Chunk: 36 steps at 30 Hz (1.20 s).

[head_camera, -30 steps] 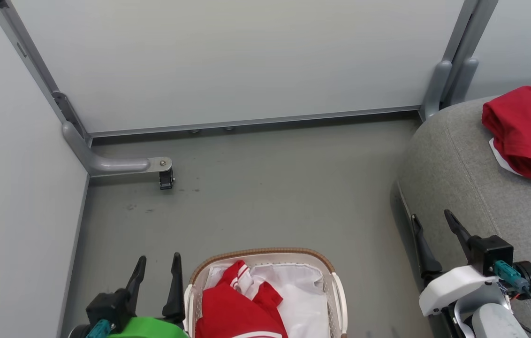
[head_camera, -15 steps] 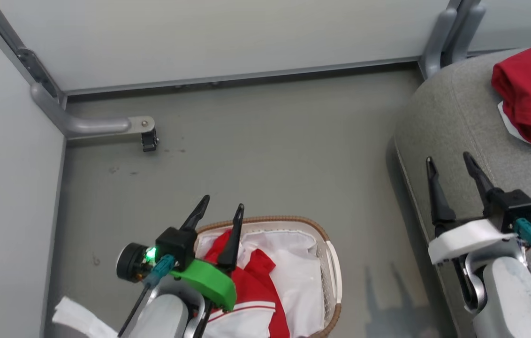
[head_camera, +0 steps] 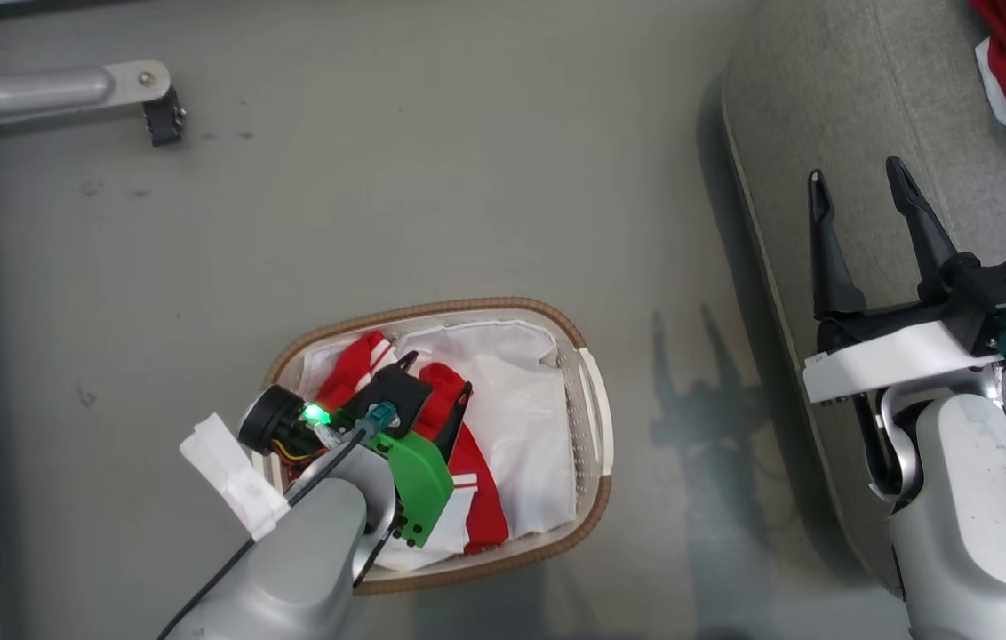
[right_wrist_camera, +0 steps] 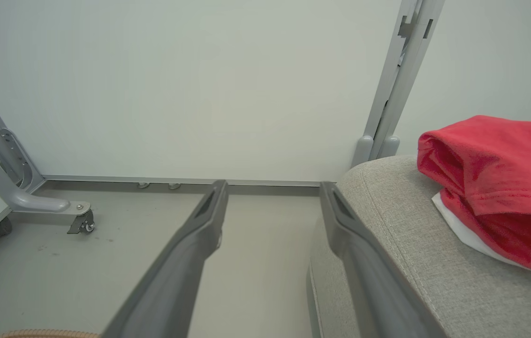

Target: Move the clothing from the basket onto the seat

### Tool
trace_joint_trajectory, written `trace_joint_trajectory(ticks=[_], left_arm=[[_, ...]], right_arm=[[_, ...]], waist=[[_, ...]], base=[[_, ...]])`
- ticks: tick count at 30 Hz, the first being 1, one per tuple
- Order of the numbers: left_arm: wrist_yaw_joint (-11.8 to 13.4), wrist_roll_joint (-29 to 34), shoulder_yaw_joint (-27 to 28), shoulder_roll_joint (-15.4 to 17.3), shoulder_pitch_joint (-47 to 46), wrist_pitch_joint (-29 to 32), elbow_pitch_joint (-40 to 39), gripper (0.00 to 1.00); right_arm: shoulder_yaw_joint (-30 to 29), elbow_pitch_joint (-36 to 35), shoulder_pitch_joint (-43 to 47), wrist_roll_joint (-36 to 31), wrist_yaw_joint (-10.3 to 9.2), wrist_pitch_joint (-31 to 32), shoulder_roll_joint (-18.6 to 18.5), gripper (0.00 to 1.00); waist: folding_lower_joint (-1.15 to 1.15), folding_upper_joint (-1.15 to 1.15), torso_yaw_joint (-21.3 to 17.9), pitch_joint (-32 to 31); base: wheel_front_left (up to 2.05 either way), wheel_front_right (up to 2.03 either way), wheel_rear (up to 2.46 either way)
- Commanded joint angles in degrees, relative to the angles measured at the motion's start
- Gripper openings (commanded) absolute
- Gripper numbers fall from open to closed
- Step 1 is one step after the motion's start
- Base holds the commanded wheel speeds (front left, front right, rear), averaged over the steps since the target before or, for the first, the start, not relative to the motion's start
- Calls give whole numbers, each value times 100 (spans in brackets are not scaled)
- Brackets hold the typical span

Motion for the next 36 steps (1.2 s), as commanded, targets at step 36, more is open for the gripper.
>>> trace_joint_trajectory(ticks=[36], left_arm=[[17, 88, -933, 550, -1529, 1818, 2131, 98]], right_arm=[[584, -225, -560, 544, -8, -11, -14, 100]], waist=[[-1, 0, -1009, 2333]], base=[[0, 0, 0]])
